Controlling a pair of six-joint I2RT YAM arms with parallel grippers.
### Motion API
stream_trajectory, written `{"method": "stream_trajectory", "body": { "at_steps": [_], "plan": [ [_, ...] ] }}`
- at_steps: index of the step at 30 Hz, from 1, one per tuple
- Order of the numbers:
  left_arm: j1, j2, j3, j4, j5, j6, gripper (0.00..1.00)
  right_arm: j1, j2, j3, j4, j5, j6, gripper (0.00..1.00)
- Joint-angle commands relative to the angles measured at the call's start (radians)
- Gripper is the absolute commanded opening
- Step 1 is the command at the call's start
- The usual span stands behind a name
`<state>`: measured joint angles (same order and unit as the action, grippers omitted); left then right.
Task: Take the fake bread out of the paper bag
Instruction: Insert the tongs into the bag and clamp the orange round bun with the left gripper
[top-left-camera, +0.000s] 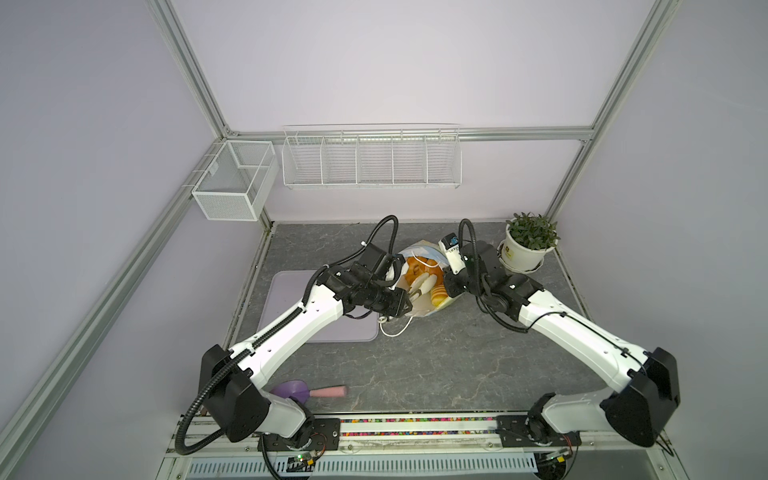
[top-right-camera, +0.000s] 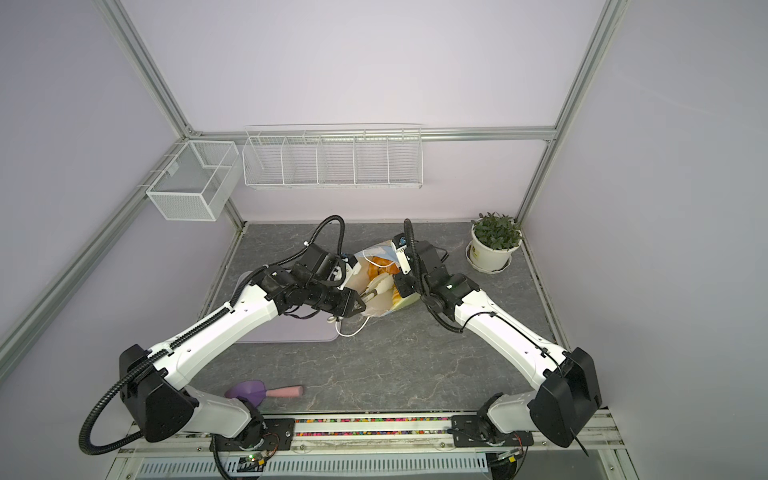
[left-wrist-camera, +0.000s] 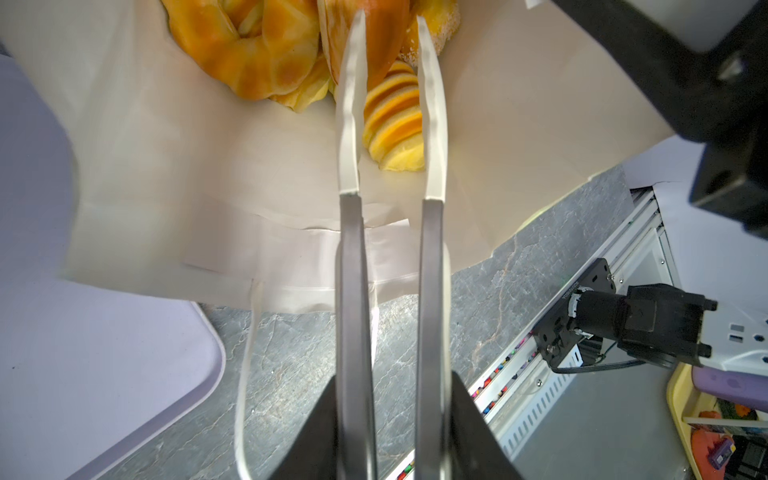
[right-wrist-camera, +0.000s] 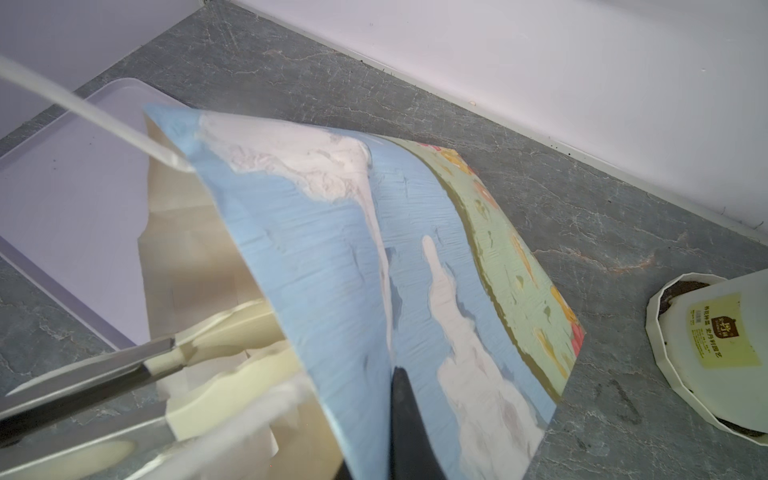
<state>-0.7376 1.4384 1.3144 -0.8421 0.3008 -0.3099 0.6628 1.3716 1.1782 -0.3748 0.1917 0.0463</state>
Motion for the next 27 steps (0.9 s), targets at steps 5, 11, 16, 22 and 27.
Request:
{"method": "stream_trajectory", "body": {
  "at_steps": [5,11,16,22,27],
  "plan": [
    [0.021,-0.027,-0.027,0.056,-0.017,0.007,0.45,0.008,0.005,0.009,0.041,-0.040,0.031,0.07],
    [0.024,-0.019,-0.043,0.124,0.000,0.043,0.47,0.008,0.009,0.018,0.036,-0.051,0.036,0.07],
    [0.040,0.010,-0.043,0.162,0.014,0.062,0.48,0.009,0.013,0.021,0.030,-0.060,0.037,0.07],
    [0.044,0.062,-0.021,0.181,0.055,0.093,0.48,0.009,0.019,0.027,0.021,-0.071,0.042,0.07],
    [0.044,0.099,-0.009,0.162,0.081,0.101,0.46,0.008,0.023,0.034,0.020,-0.068,0.041,0.07]
  ]
}}
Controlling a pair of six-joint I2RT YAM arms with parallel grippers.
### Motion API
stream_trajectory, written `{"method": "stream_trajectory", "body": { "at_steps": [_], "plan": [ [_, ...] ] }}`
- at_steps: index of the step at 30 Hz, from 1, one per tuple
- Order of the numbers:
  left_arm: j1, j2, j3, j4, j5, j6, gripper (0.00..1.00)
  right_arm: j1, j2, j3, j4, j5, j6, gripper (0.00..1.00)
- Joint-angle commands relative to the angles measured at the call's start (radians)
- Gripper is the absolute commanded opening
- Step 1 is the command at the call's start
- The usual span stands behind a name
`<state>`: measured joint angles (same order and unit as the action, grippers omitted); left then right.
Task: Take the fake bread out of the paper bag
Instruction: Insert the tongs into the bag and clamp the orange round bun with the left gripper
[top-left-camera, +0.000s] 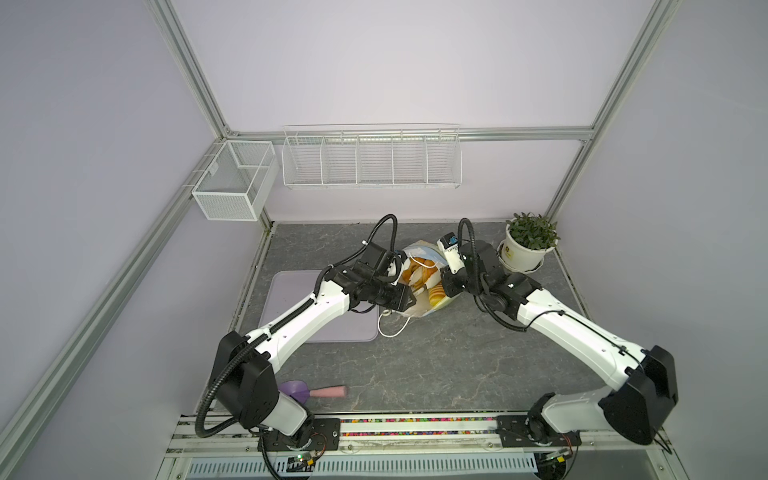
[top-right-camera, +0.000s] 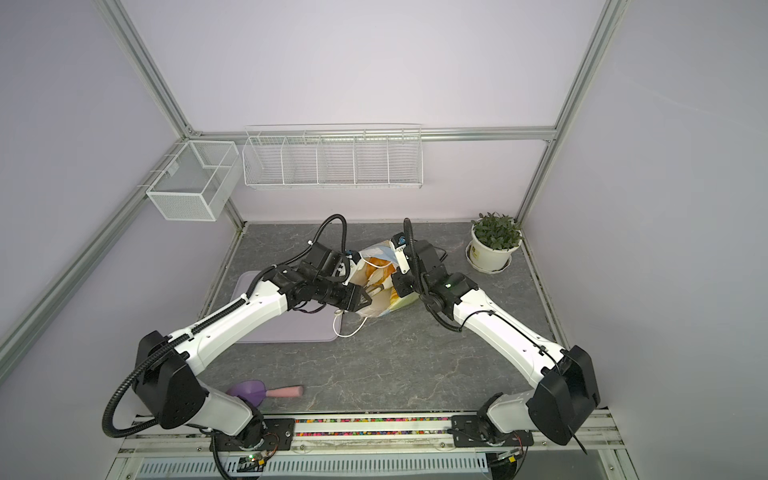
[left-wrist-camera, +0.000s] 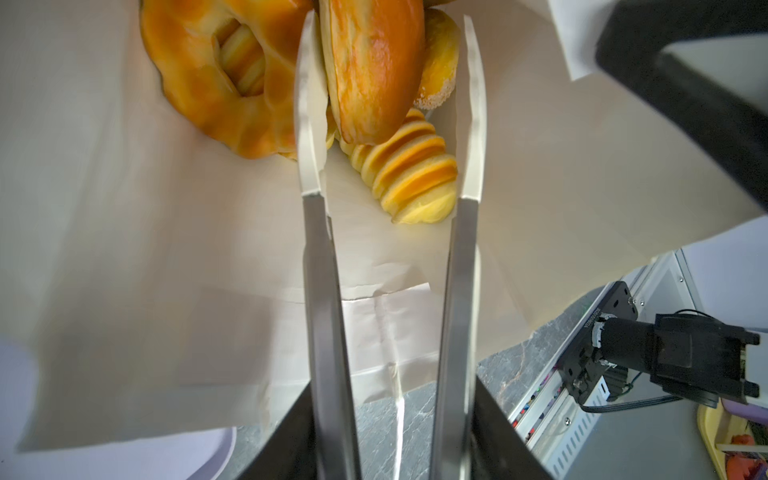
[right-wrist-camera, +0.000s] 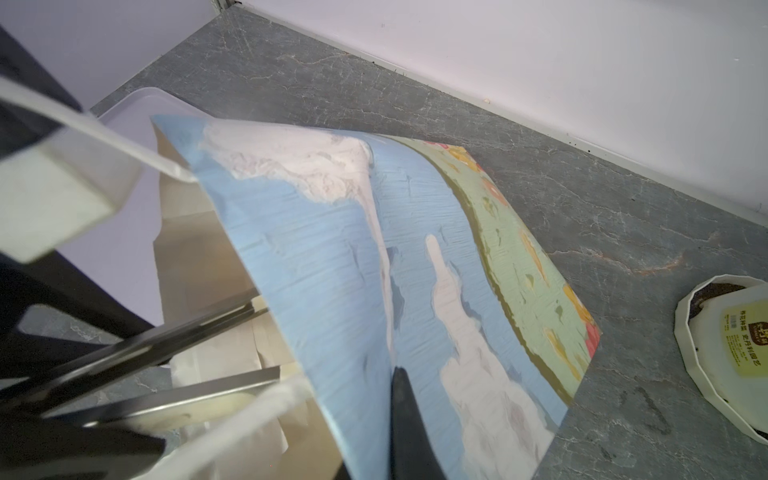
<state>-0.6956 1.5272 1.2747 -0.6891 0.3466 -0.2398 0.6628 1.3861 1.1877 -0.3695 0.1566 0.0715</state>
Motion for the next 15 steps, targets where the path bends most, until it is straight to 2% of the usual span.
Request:
{"method": "stream_trajectory", "body": {
  "at_steps": [1,8,15],
  "plan": [
    [0.002,0.008,0.031,0.010,0.037,0.031,0.45,0.009,0.010,0.026,0.013,-0.032,0.015,0.07],
    [0.002,-0.073,0.005,0.023,0.036,0.015,0.17,0.009,0.011,0.029,0.004,-0.003,0.015,0.07],
    [0.002,-0.270,-0.080,0.015,0.052,-0.006,0.14,0.009,0.018,0.040,-0.010,0.048,0.037,0.07]
  ]
}}
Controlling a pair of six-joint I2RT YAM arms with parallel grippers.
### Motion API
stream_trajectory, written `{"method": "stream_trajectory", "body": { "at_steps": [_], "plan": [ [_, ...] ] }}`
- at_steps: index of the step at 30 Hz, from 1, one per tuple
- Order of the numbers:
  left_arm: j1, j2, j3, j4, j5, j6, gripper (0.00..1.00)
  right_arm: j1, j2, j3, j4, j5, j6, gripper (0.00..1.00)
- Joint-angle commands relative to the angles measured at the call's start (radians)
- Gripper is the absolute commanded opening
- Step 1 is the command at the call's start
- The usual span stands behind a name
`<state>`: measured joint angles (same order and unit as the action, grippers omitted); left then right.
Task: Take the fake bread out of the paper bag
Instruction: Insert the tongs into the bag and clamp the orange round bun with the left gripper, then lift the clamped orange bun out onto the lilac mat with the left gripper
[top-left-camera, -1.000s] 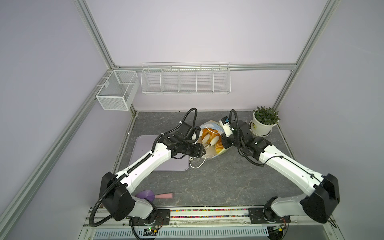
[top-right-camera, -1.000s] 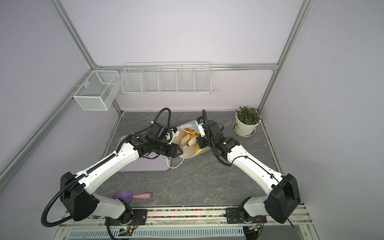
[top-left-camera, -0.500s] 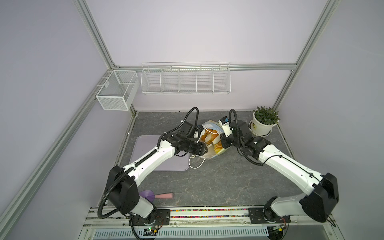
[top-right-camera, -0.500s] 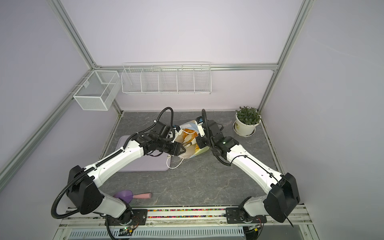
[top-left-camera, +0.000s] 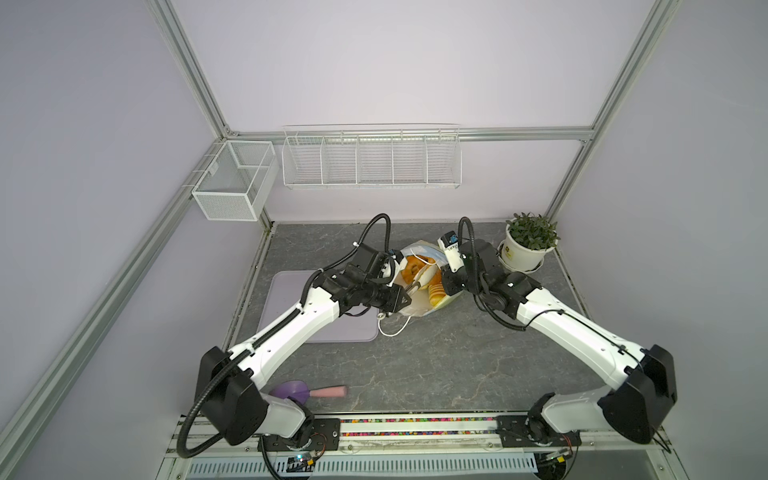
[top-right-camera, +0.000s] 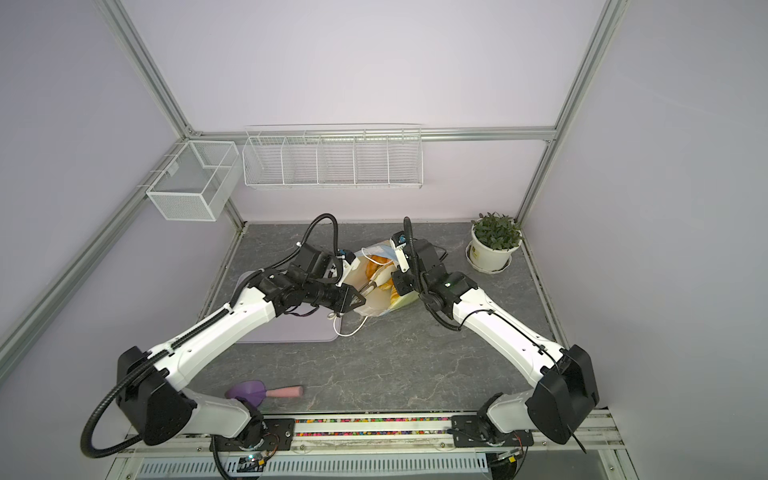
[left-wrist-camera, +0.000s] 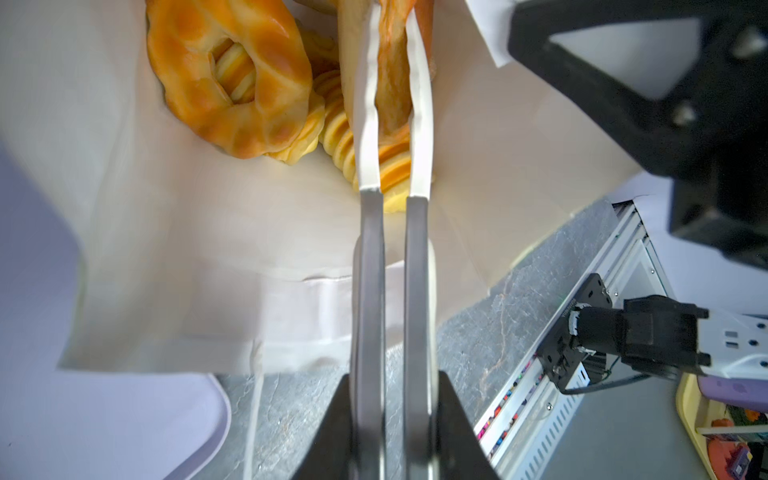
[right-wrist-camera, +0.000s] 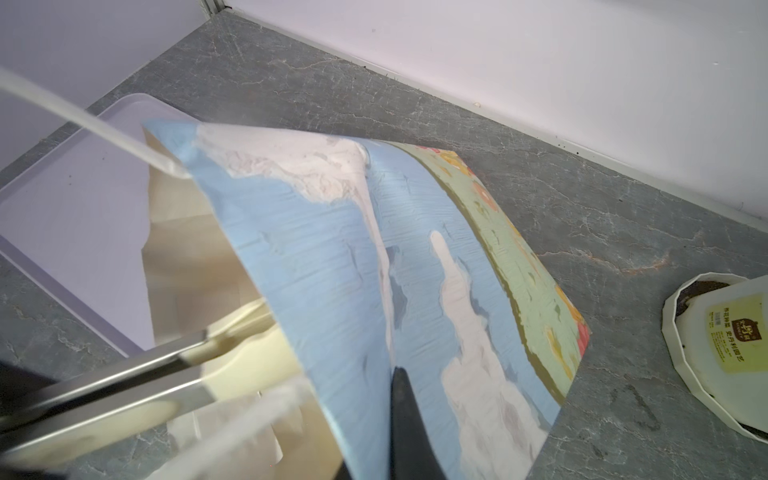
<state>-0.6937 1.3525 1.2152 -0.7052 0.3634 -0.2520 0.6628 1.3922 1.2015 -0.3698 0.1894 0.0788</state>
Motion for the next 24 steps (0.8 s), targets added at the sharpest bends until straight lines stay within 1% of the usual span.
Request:
{"method": "stream_trajectory", "body": {
  "at_steps": [1,4,8,12,14,18,20,23,24],
  "plan": [
    [0.000,-0.127,-0.036,0.023,0.037,0.007,0.14,0.009,0.015,0.030,-0.012,0.019,0.034,0.07],
    [0.000,-0.234,-0.085,-0.041,0.044,0.011,0.13,0.006,0.025,0.044,-0.023,0.042,0.045,0.07],
    [0.000,-0.368,-0.111,-0.137,0.038,-0.001,0.10,0.004,0.043,0.069,-0.045,0.067,0.040,0.07],
    [0.002,-0.521,-0.123,-0.172,-0.009,-0.070,0.09,-0.001,0.066,0.088,-0.063,0.087,0.023,0.07],
    [0.013,-0.562,-0.111,-0.199,-0.018,-0.096,0.09,-0.003,0.074,0.088,-0.064,0.095,0.016,0.07],
    [0.077,-0.593,-0.085,-0.259,-0.040,-0.147,0.09,-0.009,0.077,0.083,-0.070,0.125,0.000,0.07],
    [0.131,-0.621,-0.083,-0.258,-0.021,-0.150,0.09,-0.011,0.072,0.074,-0.072,0.133,-0.010,0.07],
    [0.260,-0.604,-0.104,-0.220,0.103,-0.165,0.09,-0.014,0.062,0.057,-0.072,0.133,-0.019,0.07],
    [0.308,-0.604,-0.120,-0.187,0.167,-0.177,0.08,-0.014,0.056,0.051,-0.072,0.132,-0.019,0.07]
  ]
}}
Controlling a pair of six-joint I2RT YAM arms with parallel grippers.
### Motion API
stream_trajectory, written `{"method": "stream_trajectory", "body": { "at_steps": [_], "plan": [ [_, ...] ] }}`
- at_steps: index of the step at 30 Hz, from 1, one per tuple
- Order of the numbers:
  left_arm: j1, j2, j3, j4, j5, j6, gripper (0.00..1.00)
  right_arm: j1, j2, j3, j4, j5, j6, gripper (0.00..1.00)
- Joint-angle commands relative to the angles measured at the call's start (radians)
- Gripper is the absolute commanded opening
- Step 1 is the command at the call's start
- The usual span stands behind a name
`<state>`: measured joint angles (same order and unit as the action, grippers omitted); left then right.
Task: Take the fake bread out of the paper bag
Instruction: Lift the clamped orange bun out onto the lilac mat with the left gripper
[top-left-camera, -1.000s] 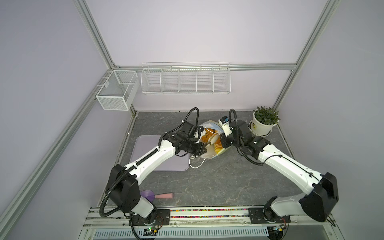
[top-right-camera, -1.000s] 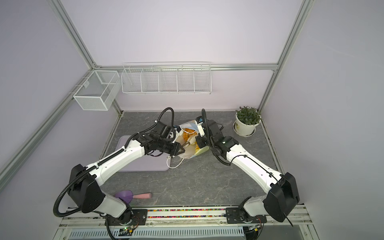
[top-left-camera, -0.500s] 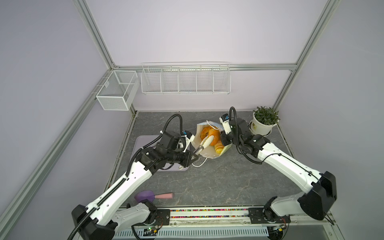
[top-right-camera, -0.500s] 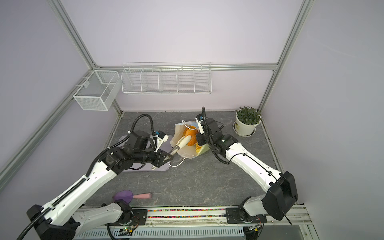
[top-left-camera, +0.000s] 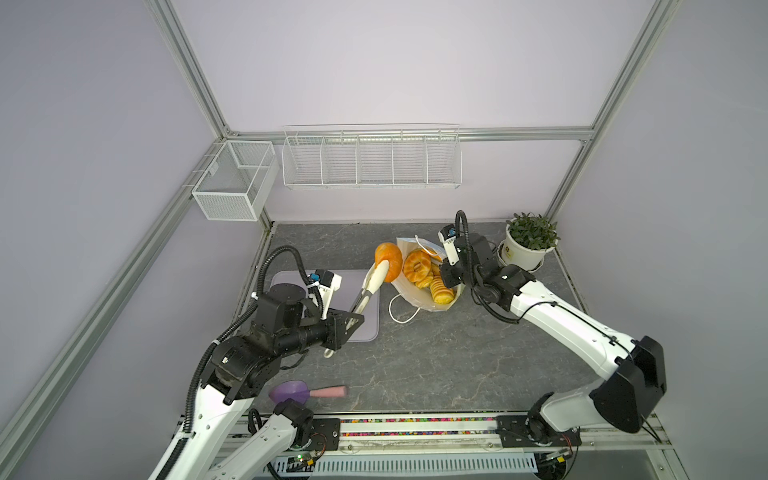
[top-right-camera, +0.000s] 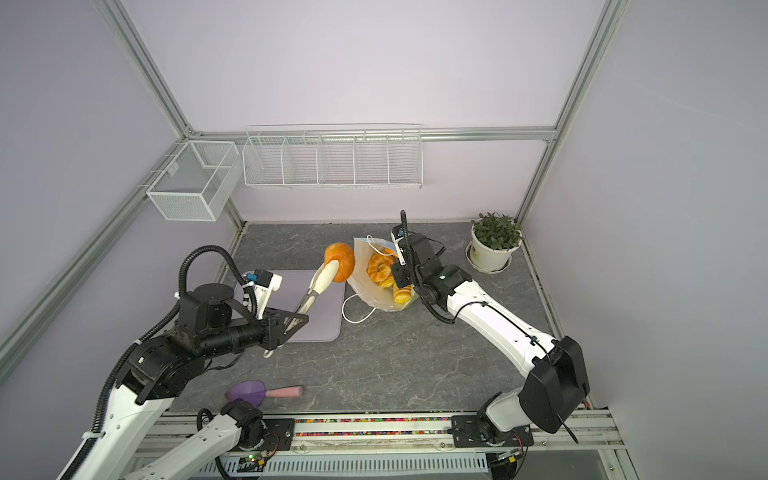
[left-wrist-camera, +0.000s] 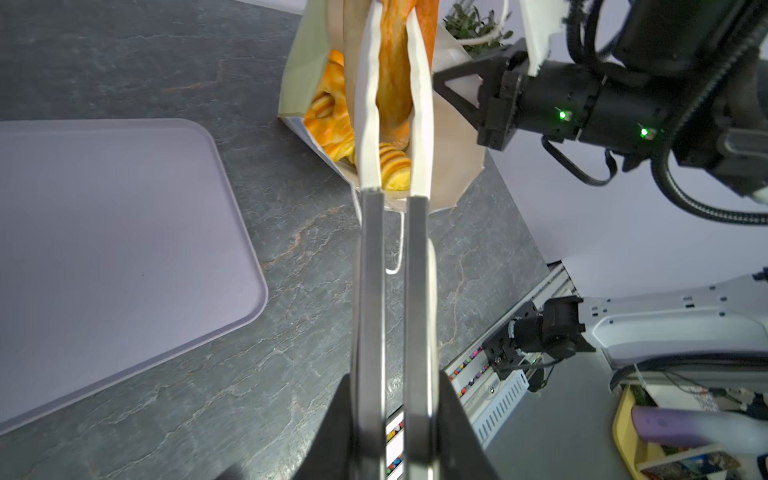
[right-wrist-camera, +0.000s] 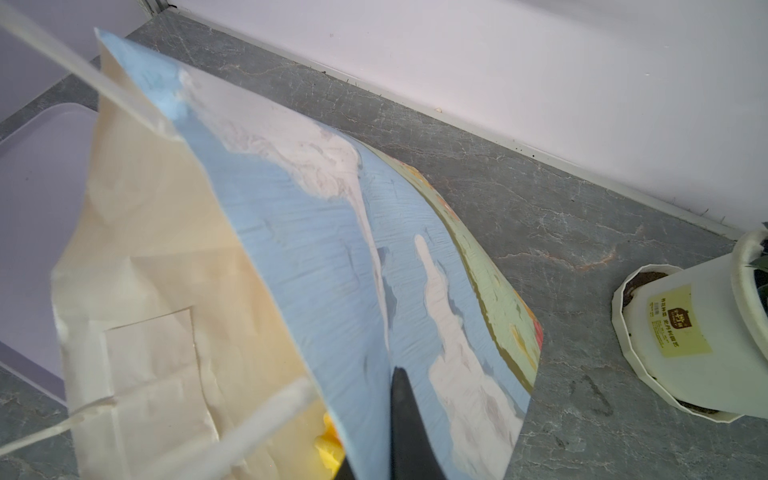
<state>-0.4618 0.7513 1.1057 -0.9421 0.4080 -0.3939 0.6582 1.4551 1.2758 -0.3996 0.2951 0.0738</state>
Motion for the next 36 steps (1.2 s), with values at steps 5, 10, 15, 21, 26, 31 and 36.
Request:
{"method": "stream_trajectory", "body": {
  "at_steps": [5,10,15,21,26,31,36],
  "plan": [
    [0.238,0.024,-0.104,0.271,0.377,-0.140,0.07,-0.008,-0.025,-0.045,-0.055,0.038,-0.023,0.07],
    [0.317,0.074,-0.194,0.385,0.437,-0.197,0.06,-0.010,-0.042,-0.060,-0.059,0.037,-0.037,0.07],
    [0.416,0.154,-0.350,0.590,0.465,-0.290,0.04,-0.010,-0.068,-0.085,-0.039,0.000,-0.042,0.07],
    [0.431,0.308,-0.420,0.710,0.470,-0.304,0.04,-0.009,-0.083,-0.098,-0.042,-0.019,-0.045,0.07],
    [0.489,0.425,-0.448,0.777,0.519,-0.292,0.04,-0.009,-0.086,-0.105,-0.033,-0.027,-0.046,0.07],
    [0.500,0.536,-0.465,0.851,0.564,-0.291,0.04,-0.009,-0.078,-0.102,-0.030,-0.037,-0.048,0.07],
    [0.500,0.617,-0.496,0.934,0.569,-0.324,0.05,-0.009,-0.068,-0.101,-0.028,-0.038,-0.049,0.07]
  ]
}}
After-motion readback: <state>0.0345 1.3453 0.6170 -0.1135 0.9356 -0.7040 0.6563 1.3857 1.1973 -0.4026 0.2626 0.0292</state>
